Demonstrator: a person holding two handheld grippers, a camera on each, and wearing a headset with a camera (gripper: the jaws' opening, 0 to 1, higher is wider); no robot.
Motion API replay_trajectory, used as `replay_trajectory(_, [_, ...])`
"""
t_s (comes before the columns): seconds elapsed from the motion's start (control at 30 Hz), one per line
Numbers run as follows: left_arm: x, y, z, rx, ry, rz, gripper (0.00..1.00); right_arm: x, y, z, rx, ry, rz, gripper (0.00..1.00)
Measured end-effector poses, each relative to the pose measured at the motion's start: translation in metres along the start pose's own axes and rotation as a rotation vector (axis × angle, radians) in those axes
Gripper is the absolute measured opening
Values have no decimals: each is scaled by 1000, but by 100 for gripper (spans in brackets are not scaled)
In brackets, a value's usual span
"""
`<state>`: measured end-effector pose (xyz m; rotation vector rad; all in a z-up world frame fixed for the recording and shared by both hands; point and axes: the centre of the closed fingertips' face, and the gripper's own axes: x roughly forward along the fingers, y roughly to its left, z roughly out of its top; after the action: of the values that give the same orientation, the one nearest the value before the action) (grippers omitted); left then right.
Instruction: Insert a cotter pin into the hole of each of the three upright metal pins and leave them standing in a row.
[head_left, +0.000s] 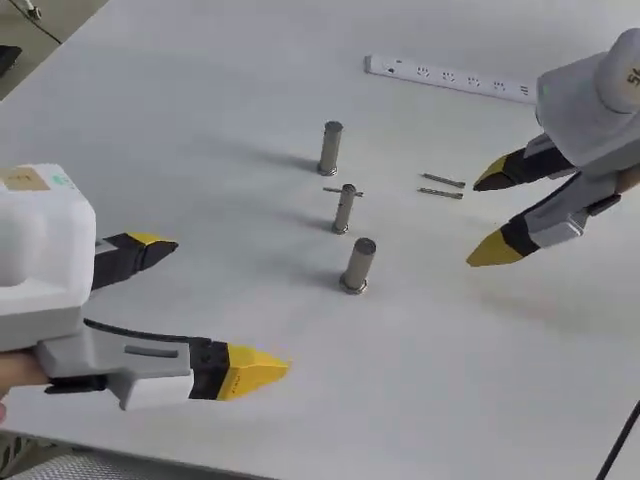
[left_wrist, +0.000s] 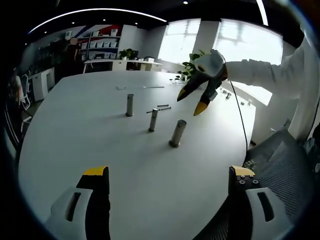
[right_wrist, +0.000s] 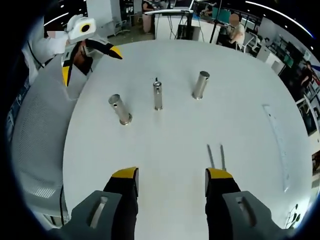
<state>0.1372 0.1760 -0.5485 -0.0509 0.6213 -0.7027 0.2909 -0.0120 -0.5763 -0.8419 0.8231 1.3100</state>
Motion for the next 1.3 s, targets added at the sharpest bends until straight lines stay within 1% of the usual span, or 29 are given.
replay_trajectory(0.03, [0, -1, 1, -5, -5, -4, 99, 2, -5, 2, 9, -8, -1, 46])
replay_trajectory(0.1, [0, -2, 2, -9, -8, -6, 99, 5, -13, 6, 12, -18, -1, 42])
replay_trajectory(0.13, [-1, -3, 2, -9, -11, -8, 99, 7, -13, 8, 10, -18, -1, 40])
replay_trajectory(0.2, [0, -5, 3, -9, -15, -12, 99, 10, -20, 10, 6, -16, -1, 36])
replay_trajectory(0.23, [0, -5, 4, -10, -25, -9, 99, 12, -26, 11, 3, -17, 0, 33])
replay_trajectory(0.27, [0, -4, 4, -14, -30, -9, 99, 12, -27, 11, 4, -17, 0, 31])
replay_trajectory(0.3, [0, -4, 3, -24, -30, -9, 99, 14, -32, 11, 10, -14, 2, 29])
replay_trajectory(0.33, [0, -3, 3, -32, -31, -8, 99, 14, -29, 12, 15, -11, 2, 26])
replay_trajectory(0.4, [0, -1, 2, -42, -32, -2, 99, 17, -34, 9, 13, 7, 2, 24])
replay_trajectory(0.43, [0, 0, 1, -46, -32, 1, 99, 18, -38, 6, 7, 25, 5, 24])
replay_trajectory(0.53, [0, 0, 2, -55, -39, 2, 99, 24, -46, 1, 10, 47, 10, 22])
replay_trajectory(0.57, [0, 0, 2, -57, -39, 3, 99, 25, -48, 0, 13, 54, 13, 22])
replay_trajectory(0.6, [0, 1, 2, -58, -39, 4, 99, 26, -44, -1, 10, 65, 15, 21])
replay_trajectory(0.73, [0, 2, 0, -56, -30, 7, 99, 34, -50, -7, -4, 91, 20, 12])
replay_trajectory(0.83, [0, 4, -1, -64, -29, 6, 99, 37, -56, -14, -28, 125, 19, 11])
replay_trajectory(0.87, [0, 3, -2, -63, -26, 4, 99, 37, -55, -15, -33, 129, 16, 11])
replay_trajectory(0.9, [-1, 4, -4, -43, -12, 8, 99, 38, -57, -15, -28, 130, 15, 10])
replay_trajectory(0.93, [-1, 5, -4, -18, -7, 16, 97, 38, -58, -16, -25, 132, 15, 10])
replay_trajectory(0.97, [-1, 5, -3, -10, -5, 18, 97, 39, -58, -16, -29, 134, 18, 9])
replay_trajectory(1.17, [-1, 5, -1, -23, -12, 16, 96, 40, -61, -15, -15, 142, 32, 8])
replay_trajectory(1.23, [-2, 4, -2, -4, -4, 18, 94, 40, -61, -16, -14, 153, 37, 8])
replay_trajectory(1.27, [-2, 3, -1, 18, 1, 19, 92, 40, -61, -16, -13, 158, 38, 8])
replay_trajectory(1.3, [-2, 3, 0, 24, 1, 20, 92, 40, -61, -16, -17, 163, 40, 8])
